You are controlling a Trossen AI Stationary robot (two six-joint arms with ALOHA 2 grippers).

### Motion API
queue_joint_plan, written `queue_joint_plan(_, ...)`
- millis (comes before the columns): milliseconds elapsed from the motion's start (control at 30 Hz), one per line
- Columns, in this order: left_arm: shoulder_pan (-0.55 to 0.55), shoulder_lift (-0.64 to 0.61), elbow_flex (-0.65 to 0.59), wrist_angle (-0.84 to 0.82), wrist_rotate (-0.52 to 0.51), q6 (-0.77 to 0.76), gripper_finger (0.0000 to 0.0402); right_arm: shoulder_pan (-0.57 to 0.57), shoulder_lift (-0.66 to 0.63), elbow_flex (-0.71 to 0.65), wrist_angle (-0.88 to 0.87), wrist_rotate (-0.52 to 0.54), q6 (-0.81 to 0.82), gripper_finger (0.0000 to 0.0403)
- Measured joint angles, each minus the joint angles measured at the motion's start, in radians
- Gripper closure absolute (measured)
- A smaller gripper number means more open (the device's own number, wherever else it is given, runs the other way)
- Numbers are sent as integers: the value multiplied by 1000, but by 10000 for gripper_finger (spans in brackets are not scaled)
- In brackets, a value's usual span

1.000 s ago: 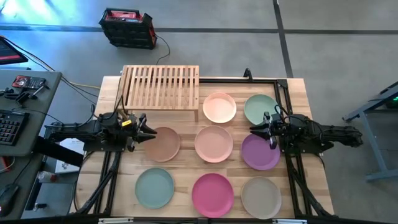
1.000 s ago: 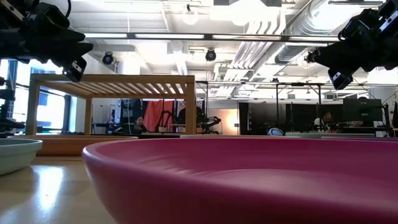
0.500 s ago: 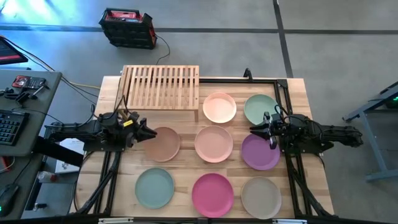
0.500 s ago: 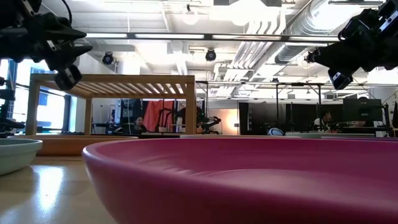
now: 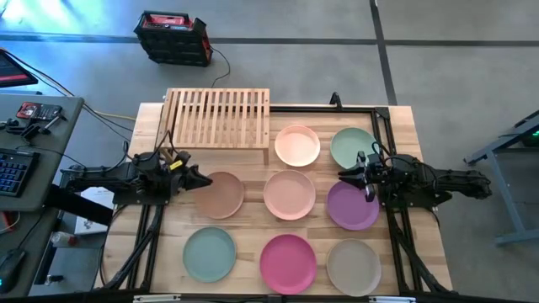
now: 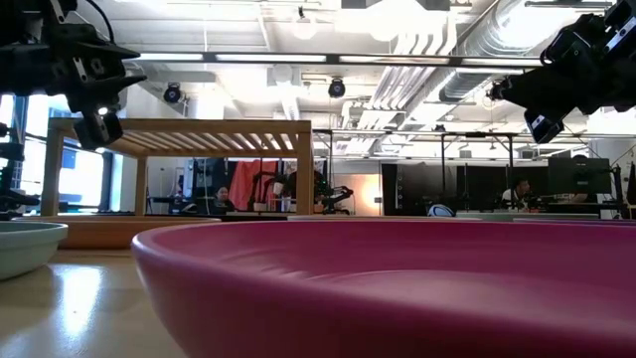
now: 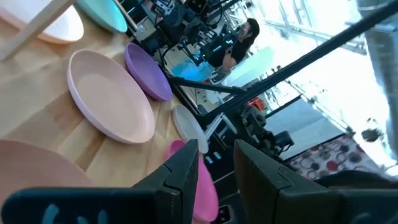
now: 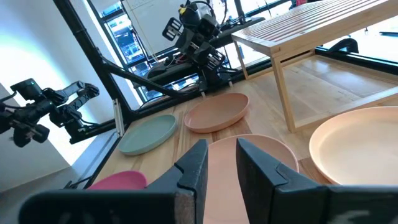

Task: Place and stack plates onto a shelf
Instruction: Put the blue plate on the shelf

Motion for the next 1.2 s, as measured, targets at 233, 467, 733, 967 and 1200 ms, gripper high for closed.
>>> queue_joint_plan(233, 0, 0, 0, 0, -45, -82, 312, 0, 0, 0, 0, 0, 0, 334)
queue_joint_plan(467, 0, 0, 0, 23, -81, -118, 312, 0, 0, 0, 5, 0, 0, 334)
queue_joint_plan(733, 0, 0, 0, 290, -153, -35, 312, 0, 0, 0, 163, 40, 0, 334)
queue_joint_plan(967, 0, 0, 0, 591, -212, 257, 312, 0, 0, 0, 411, 45, -20, 334)
queue_joint_plan(1200, 0, 0, 0, 811, -214, 440, 312, 0, 0, 34, 567, 54, -137, 334)
